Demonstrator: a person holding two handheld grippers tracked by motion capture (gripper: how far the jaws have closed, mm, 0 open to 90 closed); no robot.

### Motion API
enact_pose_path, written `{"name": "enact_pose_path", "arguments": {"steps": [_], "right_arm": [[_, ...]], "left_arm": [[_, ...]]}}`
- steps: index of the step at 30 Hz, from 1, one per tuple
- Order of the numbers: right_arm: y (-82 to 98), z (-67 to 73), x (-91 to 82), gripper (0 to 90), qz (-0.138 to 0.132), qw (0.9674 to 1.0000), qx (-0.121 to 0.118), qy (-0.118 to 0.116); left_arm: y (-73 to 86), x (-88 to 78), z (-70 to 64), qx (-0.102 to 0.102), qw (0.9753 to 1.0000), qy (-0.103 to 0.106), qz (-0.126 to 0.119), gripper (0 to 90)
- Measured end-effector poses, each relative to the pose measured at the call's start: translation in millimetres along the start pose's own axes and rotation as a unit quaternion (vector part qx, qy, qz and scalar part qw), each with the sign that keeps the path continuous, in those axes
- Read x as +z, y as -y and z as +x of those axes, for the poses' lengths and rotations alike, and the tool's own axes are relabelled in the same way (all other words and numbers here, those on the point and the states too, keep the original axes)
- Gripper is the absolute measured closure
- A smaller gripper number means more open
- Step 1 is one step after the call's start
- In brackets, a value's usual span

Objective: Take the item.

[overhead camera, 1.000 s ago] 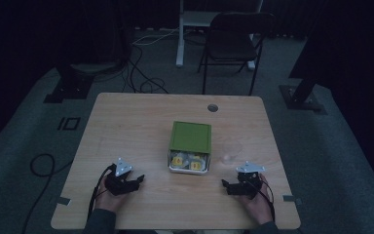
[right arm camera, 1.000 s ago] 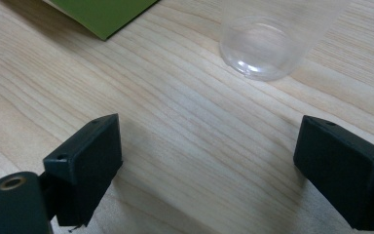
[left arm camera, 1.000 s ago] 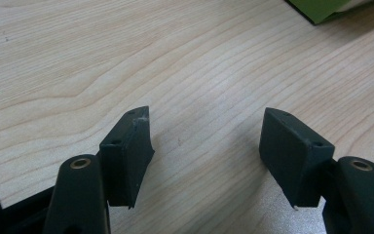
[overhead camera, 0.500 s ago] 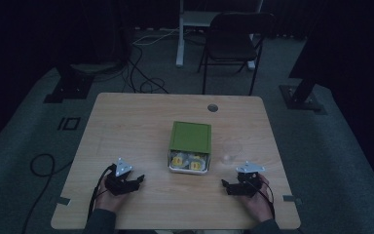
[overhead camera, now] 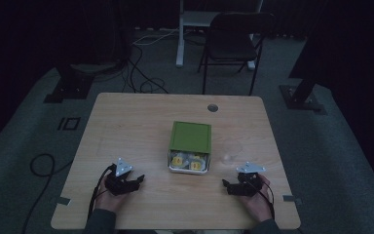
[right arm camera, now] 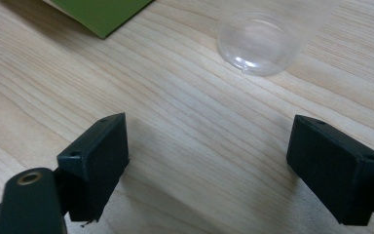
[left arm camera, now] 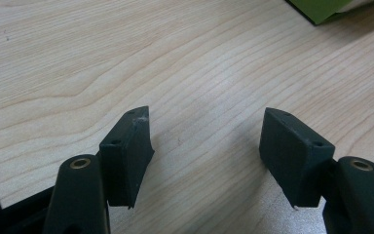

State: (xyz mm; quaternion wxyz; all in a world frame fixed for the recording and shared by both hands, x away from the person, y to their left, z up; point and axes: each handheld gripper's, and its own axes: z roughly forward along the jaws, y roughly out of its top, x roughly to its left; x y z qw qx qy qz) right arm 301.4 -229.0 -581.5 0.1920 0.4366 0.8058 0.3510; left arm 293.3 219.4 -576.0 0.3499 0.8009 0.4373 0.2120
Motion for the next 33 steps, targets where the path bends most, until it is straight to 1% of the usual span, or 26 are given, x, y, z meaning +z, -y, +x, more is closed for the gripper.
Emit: {"name": "enact_pose_path", "arguments": {"steps": [4, 7, 9, 11, 15, 17, 21, 28, 30, 33], "right_arm": [[-2.8, 2.2, -4.7, 20.9, -0.004, 1.0000, 0.004, -0.001], [-4.4, 4.6, -8.0, 22.6, -0.009, 0.9999, 0.005, -0.003], [-6.1, 7.2, -10.3, 23.2, -0.015, 0.9999, -0.001, -0.004], [-7.3, 9.4, -11.8, 23.5, -0.016, 0.9998, -0.002, -0.009], [-9.9, 14.6, -16.3, 23.6, -0.021, 0.9996, -0.013, -0.013], [-10.7, 16.0, -17.8, 23.6, -0.023, 0.9995, -0.014, -0.014], [-15.8, 21.6, -25.1, 25.0, -0.036, 0.9989, -0.023, -0.020], [-21.8, 27.8, -24.9, 25.6, -0.040, 0.9983, -0.030, -0.029], [-24.2, 30.9, -25.3, 27.4, -0.042, 0.9980, -0.035, -0.032], [-26.5, 33.1, -26.5, 27.4, -0.046, 0.9976, -0.040, -0.033]], "left_arm": [[0.0, 0.0, 0.0, 0.000, 1.0000, 0.000, 0.000, 37.2], [0.0, 0.0, -0.2, 0.000, 1.0000, -0.001, 0.000, 37.2], [0.0, 0.0, -0.3, -0.001, 1.0000, -0.001, 0.000, 37.2], [0.0, 0.0, -0.3, -0.001, 1.0000, -0.001, 0.000, 37.2], [0.1, -0.1, -0.5, -0.001, 1.0000, -0.002, 0.000, 37.2], [0.1, -0.1, -0.5, -0.001, 1.0000, -0.002, 0.000, 37.2], [0.1, -0.1, -0.6, -0.001, 1.0000, -0.002, 0.000, 37.2], [0.1, -0.1, -0.7, -0.001, 1.0000, -0.002, 0.000, 37.2], [0.1, -0.1, -0.7, -0.001, 1.0000, -0.002, 0.000, 37.2], [0.1, -0.1, -0.7, -0.002, 1.0000, -0.002, 0.000, 37.2]]}}
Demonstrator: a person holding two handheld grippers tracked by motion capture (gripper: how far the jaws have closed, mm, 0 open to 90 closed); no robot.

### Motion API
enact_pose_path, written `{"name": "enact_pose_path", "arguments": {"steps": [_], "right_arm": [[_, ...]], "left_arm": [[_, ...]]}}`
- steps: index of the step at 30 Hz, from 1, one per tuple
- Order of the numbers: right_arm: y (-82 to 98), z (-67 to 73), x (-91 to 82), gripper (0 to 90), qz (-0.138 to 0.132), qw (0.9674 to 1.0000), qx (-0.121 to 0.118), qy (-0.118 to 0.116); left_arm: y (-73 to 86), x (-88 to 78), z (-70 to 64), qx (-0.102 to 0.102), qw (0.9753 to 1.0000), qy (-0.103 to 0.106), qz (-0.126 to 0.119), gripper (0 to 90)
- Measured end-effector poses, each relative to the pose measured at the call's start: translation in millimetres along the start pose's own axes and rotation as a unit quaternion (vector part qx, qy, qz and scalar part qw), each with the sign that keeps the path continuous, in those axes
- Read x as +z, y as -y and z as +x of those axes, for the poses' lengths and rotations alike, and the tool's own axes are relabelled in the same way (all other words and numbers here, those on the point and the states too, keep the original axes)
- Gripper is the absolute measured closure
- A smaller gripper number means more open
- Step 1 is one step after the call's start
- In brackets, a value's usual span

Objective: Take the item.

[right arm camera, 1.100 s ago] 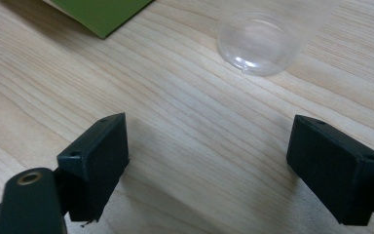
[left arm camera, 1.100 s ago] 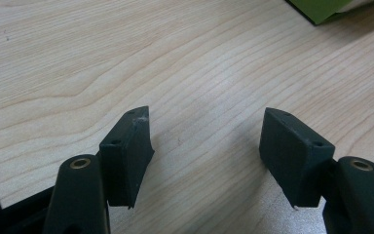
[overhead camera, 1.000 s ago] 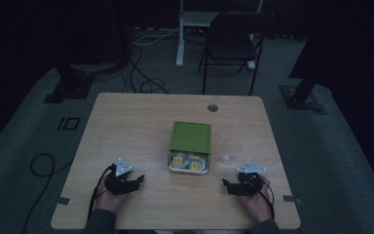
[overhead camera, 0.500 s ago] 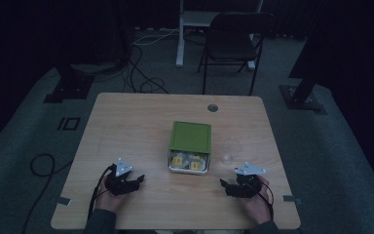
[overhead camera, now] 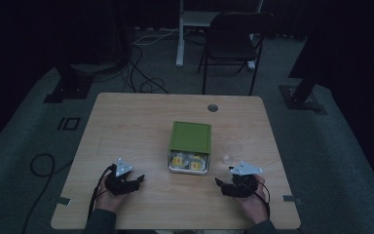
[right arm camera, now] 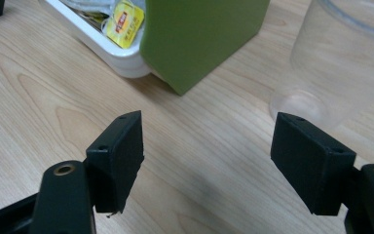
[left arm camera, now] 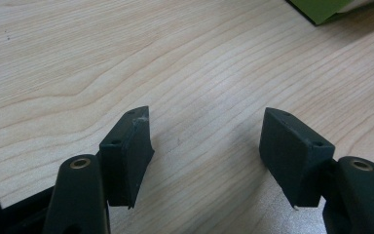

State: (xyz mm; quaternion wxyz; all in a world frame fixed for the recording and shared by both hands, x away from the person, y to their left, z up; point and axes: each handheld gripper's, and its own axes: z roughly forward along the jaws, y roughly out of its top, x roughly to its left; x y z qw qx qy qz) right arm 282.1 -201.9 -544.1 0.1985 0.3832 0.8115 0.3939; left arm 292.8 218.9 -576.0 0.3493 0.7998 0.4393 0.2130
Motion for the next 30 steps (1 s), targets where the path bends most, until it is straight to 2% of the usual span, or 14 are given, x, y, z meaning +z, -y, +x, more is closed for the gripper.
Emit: {"name": "enact_pose_path", "arguments": {"steps": [19, 30], "right_arm": [[-15.4, 13.3, -2.7, 30.8, -0.014, 0.9995, -0.021, -0.019], [-26.8, 24.8, -0.2, 35.3, -0.019, 0.9979, -0.040, -0.048]], "left_arm": [[0.0, 0.0, -0.1, 0.000, 1.0000, 0.000, 0.000, 37.2], [0.0, 0.0, -0.1, 0.000, 1.0000, 0.000, 0.000, 37.2]]}}
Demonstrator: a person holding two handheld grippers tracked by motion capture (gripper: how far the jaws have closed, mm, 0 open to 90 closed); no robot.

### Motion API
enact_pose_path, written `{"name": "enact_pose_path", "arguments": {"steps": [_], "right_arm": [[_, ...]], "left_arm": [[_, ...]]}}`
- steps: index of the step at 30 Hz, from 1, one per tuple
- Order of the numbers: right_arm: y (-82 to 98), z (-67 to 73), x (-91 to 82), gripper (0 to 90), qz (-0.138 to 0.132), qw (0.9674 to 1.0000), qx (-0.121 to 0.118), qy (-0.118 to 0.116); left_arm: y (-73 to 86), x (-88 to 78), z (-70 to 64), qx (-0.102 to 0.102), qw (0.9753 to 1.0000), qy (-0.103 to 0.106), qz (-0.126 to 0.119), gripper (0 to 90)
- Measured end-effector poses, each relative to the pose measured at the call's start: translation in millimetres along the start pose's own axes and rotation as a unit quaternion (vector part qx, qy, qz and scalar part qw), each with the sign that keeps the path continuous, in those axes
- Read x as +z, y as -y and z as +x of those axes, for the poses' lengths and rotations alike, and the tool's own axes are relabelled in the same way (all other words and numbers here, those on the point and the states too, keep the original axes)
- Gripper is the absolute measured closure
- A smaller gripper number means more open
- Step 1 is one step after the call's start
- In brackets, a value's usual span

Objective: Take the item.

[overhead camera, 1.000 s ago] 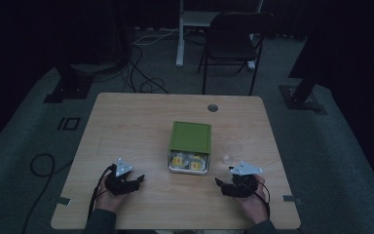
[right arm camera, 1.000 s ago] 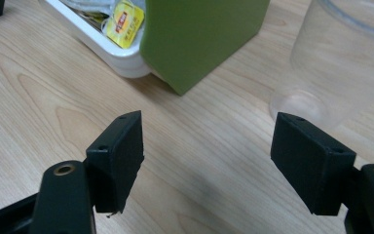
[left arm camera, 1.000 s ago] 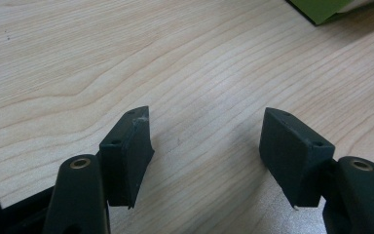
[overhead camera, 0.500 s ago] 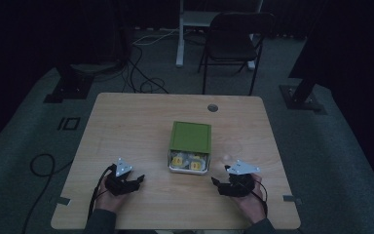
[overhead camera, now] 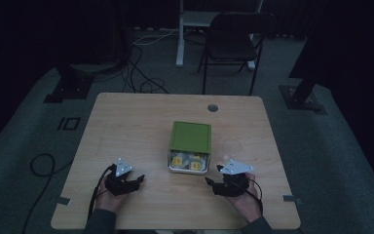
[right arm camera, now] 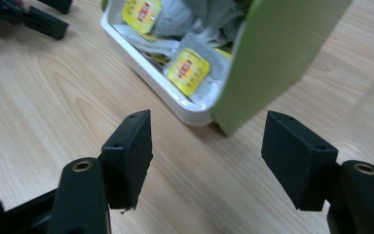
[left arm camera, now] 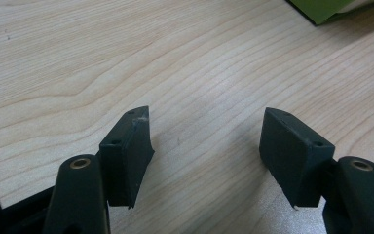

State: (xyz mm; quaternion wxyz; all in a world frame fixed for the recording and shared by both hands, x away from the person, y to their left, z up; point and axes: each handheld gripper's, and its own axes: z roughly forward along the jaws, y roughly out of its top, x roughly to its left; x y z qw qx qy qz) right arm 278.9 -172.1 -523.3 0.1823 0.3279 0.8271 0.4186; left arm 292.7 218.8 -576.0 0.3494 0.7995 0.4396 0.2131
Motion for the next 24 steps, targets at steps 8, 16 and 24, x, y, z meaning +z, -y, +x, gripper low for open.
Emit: {"name": "enact_pose_path", "arguments": {"steps": [8, 16, 24], "right_arm": [[-7.7, 5.5, 2.7, 38.3, -0.011, 0.9996, -0.001, -0.027], [-13.1, 14.7, 7.7, 41.8, -0.014, 0.9990, -0.013, -0.039], [-20.8, 21.0, 17.8, 48.2, -0.015, 0.9983, -0.021, -0.052]], "left_arm": [[0.0, 0.0, 0.0, 0.000, 1.0000, 0.000, 0.000, 37.2], [0.0, 0.0, 0.0, 0.000, 1.0000, 0.000, 0.000, 37.2], [0.0, 0.0, 0.0, 0.000, 1.0000, 0.000, 0.000, 37.2]]}}
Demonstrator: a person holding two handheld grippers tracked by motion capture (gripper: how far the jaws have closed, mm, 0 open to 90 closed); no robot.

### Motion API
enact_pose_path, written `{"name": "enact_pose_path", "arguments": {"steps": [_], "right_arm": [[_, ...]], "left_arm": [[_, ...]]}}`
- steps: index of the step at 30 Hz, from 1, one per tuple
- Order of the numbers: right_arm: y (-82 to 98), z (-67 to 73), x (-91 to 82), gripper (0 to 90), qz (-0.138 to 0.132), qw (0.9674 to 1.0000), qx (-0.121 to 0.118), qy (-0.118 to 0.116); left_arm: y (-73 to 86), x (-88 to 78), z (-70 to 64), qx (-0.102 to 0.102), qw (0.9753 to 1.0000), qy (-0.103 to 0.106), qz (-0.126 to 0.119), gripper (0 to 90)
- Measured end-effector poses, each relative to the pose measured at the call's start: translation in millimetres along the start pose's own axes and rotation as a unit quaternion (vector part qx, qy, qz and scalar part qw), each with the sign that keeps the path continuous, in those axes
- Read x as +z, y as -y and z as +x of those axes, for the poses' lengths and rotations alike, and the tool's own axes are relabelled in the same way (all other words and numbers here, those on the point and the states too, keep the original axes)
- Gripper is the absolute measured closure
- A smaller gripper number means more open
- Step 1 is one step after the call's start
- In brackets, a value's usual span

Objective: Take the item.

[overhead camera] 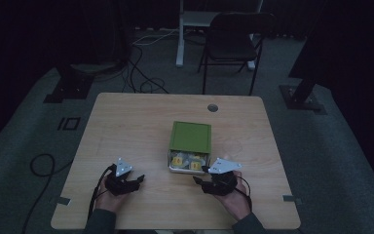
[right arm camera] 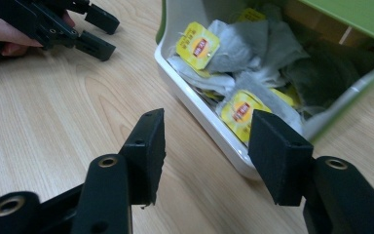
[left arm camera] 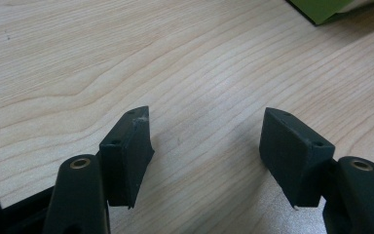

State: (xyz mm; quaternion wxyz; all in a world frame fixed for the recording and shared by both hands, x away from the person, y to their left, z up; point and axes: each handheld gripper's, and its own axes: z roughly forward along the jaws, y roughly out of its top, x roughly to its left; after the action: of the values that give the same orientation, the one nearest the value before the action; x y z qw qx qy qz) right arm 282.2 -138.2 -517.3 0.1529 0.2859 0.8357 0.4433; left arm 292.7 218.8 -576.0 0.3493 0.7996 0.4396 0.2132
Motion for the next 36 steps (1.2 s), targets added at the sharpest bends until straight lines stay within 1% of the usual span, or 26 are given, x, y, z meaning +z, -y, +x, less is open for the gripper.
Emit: {"name": "enact_pose_path", "arguments": {"steps": [6, 8, 14, 16, 18, 20, 23, 26, 29, 32, 36], "right_arm": [[-6.7, 2.4, 9.7, 51.2, 0.001, 0.9999, -0.011, -0.002], [-8.7, 2.9, 14.3, 52.5, 0.003, 0.9998, -0.018, -0.004], [-11.7, 5.6, 24.0, 58.7, 0.012, 0.9994, -0.031, -0.006], [-12.3, 6.6, 25.3, 59.2, 0.013, 0.9994, -0.031, -0.005], [-14.2, 8.2, 29.3, 59.6, 0.013, 0.9993, -0.036, -0.003], [-15.7, 8.5, 31.7, 59.4, 0.015, 0.9991, -0.039, -0.006], [-17.9, 9.7, 36.4, 59.8, 0.020, 0.9990, -0.039, -0.006], [-20.3, 10.3, 43.5, 61.4, 0.029, 0.9985, -0.045, -0.006], [-20.4, 9.9, 47.4, 61.5, 0.031, 0.9986, -0.042, -0.009], [-19.6, 8.9, 50.0, 63.4, 0.032, 0.9985, -0.043, -0.007], [-19.7, 8.4, 49.2, 64.8, 0.031, 0.9986, -0.042, -0.007]], "left_arm": [[0.0, 0.0, 0.0, 0.000, 1.0000, 0.000, 0.000, 37.2], [0.0, 0.0, 0.0, 0.000, 1.0000, 0.000, 0.000, 37.2], [0.0, 0.0, 0.0, 0.000, 1.0000, 0.000, 0.000, 37.2], [0.0, 0.0, 0.0, 0.000, 1.0000, 0.000, 0.000, 37.2], [0.0, 0.0, 0.0, 0.000, 1.0000, 0.000, 0.000, 37.2], [0.0, 0.0, 0.0, 0.000, 1.0000, 0.000, 0.000, 37.2], [0.0, 0.0, 0.0, 0.000, 1.0000, 0.000, 0.000, 37.2], [0.0, 0.0, 0.0, 0.000, 1.0000, 0.000, 0.000, 37.2], [0.0, 0.0, 0.0, 0.000, 1.0000, 0.000, 0.000, 37.2], [0.0, 0.0, 0.0, 0.000, 1.0000, 0.000, 0.000, 37.2], [0.0, 0.0, 0.0, 0.000, 1.0000, 0.000, 0.000, 37.2]]}}
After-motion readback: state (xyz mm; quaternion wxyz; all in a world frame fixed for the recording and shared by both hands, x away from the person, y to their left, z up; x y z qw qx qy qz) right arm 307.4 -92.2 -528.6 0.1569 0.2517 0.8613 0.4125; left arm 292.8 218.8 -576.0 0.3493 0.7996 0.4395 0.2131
